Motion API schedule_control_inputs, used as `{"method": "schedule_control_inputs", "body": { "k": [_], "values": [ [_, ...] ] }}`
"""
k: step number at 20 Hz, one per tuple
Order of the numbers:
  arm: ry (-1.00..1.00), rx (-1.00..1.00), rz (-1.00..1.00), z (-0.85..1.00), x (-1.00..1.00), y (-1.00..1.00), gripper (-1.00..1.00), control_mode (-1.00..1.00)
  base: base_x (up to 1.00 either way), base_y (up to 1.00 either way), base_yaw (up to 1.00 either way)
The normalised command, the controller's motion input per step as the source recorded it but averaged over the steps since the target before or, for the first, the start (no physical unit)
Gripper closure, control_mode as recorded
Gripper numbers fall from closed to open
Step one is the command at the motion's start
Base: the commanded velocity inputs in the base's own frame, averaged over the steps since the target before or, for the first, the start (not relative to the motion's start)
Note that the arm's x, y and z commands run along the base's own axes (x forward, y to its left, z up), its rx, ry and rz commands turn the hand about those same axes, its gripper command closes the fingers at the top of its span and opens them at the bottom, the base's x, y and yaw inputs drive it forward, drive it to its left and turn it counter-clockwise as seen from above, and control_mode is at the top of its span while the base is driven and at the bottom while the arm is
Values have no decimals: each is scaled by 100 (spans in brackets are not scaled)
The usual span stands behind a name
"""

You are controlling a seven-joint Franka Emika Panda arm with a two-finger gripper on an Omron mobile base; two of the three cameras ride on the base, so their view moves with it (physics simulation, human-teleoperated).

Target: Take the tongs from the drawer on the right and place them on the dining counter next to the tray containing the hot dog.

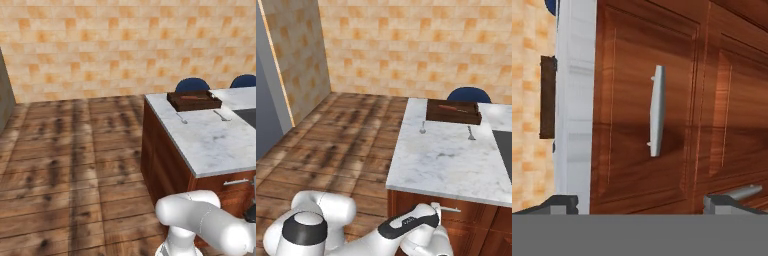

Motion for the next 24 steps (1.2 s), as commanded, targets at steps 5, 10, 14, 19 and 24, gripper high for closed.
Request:
{"method": "schedule_control_inputs", "body": {
  "k": [5, 10, 14, 19, 24],
  "values": [
    [-5, 0, 0, -5, 5, -3, -100, -100, 0, 0, 0],
    [-9, 0, 0, -3, 12, 0, -100, -100, 0, 0, 0],
    [-11, 0, 0, -12, 19, 0, -100, -100, 0, 0, 0],
    [-5, 0, 0, -18, 18, 0, -100, -100, 0, 0, 0],
    [-4, 0, 0, -17, 17, -6, -100, -100, 0, 0, 0]
  ]
}}
